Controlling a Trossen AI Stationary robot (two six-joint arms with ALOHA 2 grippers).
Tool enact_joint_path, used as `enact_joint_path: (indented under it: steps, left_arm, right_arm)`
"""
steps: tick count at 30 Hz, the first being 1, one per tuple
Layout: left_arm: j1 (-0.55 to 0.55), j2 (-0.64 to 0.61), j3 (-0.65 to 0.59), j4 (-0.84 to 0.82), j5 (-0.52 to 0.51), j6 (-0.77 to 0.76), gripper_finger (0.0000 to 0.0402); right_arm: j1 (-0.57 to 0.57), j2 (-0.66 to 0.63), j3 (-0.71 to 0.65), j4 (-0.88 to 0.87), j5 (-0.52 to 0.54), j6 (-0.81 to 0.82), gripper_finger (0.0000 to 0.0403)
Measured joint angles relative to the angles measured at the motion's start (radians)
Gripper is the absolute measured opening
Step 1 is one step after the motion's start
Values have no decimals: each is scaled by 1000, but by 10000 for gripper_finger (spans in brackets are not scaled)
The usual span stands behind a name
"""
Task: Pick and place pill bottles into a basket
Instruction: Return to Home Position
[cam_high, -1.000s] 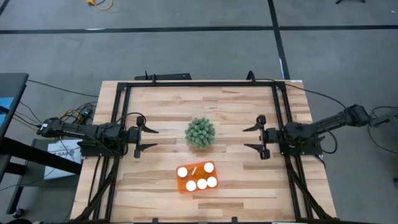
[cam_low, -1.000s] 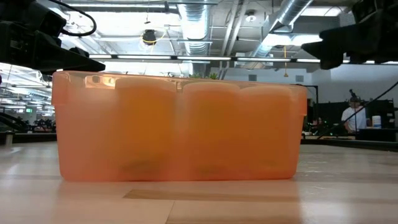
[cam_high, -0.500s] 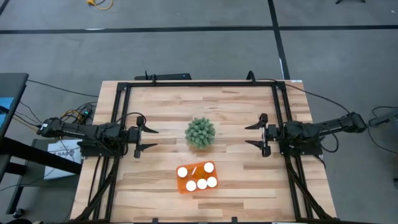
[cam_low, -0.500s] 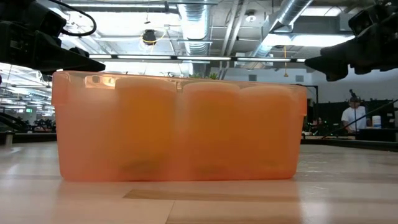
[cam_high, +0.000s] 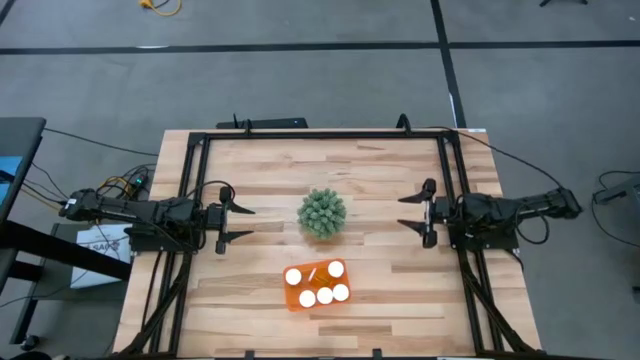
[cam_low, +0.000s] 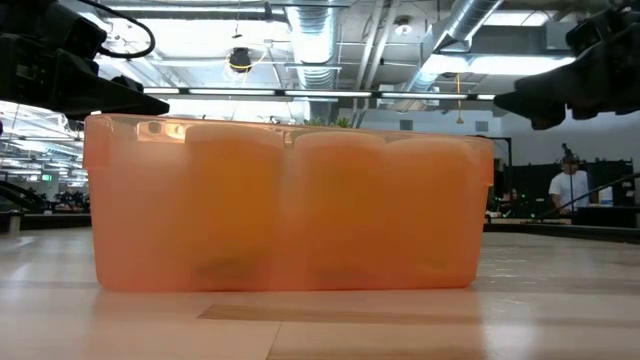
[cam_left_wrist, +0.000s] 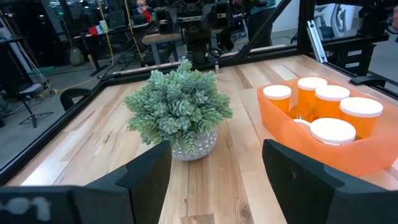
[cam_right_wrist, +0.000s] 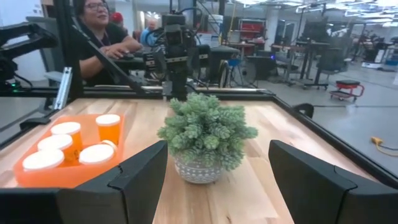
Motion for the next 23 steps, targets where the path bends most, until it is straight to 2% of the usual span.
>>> enact_joint_path:
  steps: [14,23]
  left_arm:
    - [0,0,0,0,0,0,242]
    - [0,0,0,0,0,-4,242]
  right_arm:
    - [-100,19,0,0,0,11,276]
    - [-107,19,0,-1,-1,68,276]
